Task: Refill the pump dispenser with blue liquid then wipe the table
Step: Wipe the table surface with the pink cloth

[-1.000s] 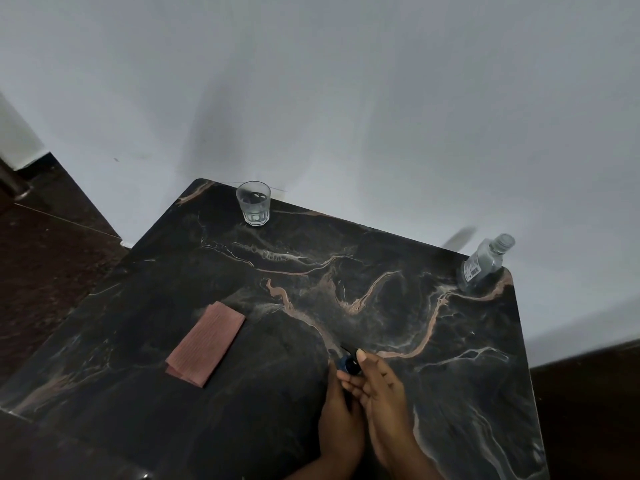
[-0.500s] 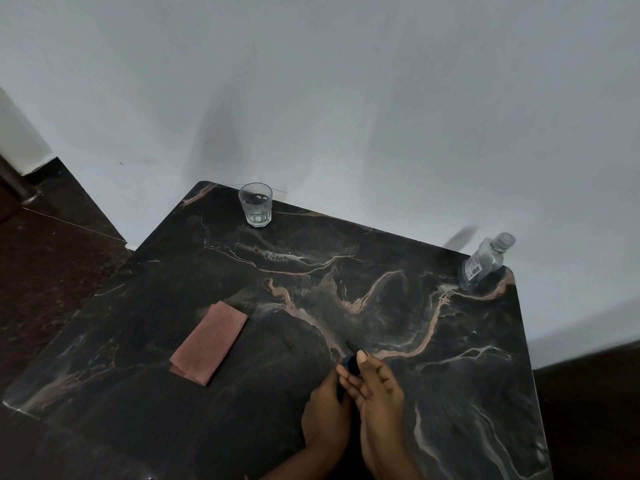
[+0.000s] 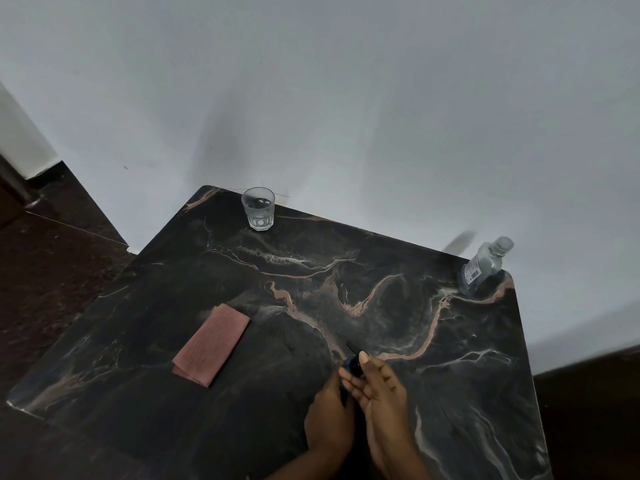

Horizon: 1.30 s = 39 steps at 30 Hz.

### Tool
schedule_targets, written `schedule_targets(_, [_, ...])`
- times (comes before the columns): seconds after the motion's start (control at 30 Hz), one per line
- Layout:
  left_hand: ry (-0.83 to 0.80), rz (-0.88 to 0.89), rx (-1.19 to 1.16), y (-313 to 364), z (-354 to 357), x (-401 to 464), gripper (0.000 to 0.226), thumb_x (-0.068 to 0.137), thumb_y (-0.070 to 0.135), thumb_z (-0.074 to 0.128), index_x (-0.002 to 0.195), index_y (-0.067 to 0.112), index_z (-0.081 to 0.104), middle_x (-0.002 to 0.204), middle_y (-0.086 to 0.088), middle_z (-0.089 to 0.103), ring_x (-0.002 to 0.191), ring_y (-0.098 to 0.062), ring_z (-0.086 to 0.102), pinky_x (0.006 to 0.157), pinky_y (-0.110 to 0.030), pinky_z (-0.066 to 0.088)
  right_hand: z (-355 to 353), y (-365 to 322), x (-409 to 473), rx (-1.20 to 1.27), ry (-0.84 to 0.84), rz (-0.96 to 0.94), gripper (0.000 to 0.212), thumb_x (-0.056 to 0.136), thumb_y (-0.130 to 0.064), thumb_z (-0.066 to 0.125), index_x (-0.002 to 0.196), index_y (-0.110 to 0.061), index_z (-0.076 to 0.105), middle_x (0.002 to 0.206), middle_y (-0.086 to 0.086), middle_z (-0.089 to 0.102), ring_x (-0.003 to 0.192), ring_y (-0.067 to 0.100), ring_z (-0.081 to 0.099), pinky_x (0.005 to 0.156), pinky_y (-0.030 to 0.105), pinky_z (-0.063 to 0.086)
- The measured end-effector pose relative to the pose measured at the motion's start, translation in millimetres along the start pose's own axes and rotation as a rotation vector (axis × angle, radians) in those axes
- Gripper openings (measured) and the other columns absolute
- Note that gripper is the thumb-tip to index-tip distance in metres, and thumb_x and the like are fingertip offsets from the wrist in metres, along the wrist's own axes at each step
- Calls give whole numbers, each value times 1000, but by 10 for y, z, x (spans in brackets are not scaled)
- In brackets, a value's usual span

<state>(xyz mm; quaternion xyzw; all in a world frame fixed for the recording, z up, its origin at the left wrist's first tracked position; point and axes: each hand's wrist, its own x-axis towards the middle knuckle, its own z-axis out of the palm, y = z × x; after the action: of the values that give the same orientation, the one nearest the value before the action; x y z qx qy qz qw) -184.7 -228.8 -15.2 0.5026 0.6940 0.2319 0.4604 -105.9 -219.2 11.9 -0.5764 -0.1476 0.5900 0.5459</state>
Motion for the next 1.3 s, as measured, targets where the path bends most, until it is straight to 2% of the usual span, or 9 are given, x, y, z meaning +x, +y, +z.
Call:
schedule_targets(0.2, [-54,61,-88,-159,-37,-261,42,86,14,64,121,34,55,116,8,59,112,-8,59,98,-29,47,4,-124,-62,-72,-9,8,32,73,-33,72,97,-12,72,100,13,75,90,32,73,82,40,53])
schedule_targets(0.4, [173,367,345,-528,-904,93,26,93,25,60,119,24,61,117,6,60,108,-10,54,98,-26,44,-127,-213,-137,-202,63,-67,49,66,-52,73,112,-37,66,102,-4,72,72,14,56,62,27,42])
schedule_targets(0.5, [338,281,484,-645,-1488,463,37,93,28,60,127,14,57,129,-6,58,116,-19,53,101,-32,43,-173,-243,-137,-183,70,-114,43,69,-43,71,111,-35,65,109,0,70,72,13,54,58,23,40])
schedule_targets(0.67, [242,86,719,-905,-1843,796,63,95,42,52,147,11,35,157,-11,31,144,-29,31,112,-41,37,-170,-234,-121,-167,168,-234,42,72,-31,76,112,-34,63,120,0,64,98,16,59,71,25,46])
schedule_targets(0.87, [166,148,844,-982,-1865,883,48,103,28,40,145,5,40,155,-15,35,142,-30,37,111,-37,38,-119,-188,-350,-607,407,-911,36,83,-21,74,110,-37,58,106,0,49,89,5,53,78,9,42])
schedule_targets(0.97, [135,167,841,-924,-1771,857,50,102,31,38,148,12,37,158,-9,29,146,-25,30,110,-35,37,56,-130,-440,-844,228,-1274,23,85,-30,63,108,-26,63,107,1,55,102,6,51,89,17,39])
schedule_targets(1.1, [22,319,804,-742,-1499,789,50,102,30,36,150,15,34,160,-5,26,148,-20,25,113,-31,36,525,23,-463,-1042,-303,-1320,23,85,-17,65,108,-21,68,110,-2,59,97,14,57,85,26,46])
schedule_targets(1.2, [6,542,769,-587,-1278,759,46,98,21,39,142,14,47,156,-11,33,143,-22,37,110,-27,40,771,222,-323,-1343,-505,-1092,38,87,-11,58,125,-12,62,130,5,57,114,20,57,98,29,46])
schedule_targets(1.3, [-60,461,803,-609,-1201,675,50,92,11,58,141,9,50,154,-7,37,139,-25,43,111,-37,41,837,372,-131,-1641,-598,-670,57,97,-6,37,153,-8,23,160,8,21,146,21,23,117,30,23])
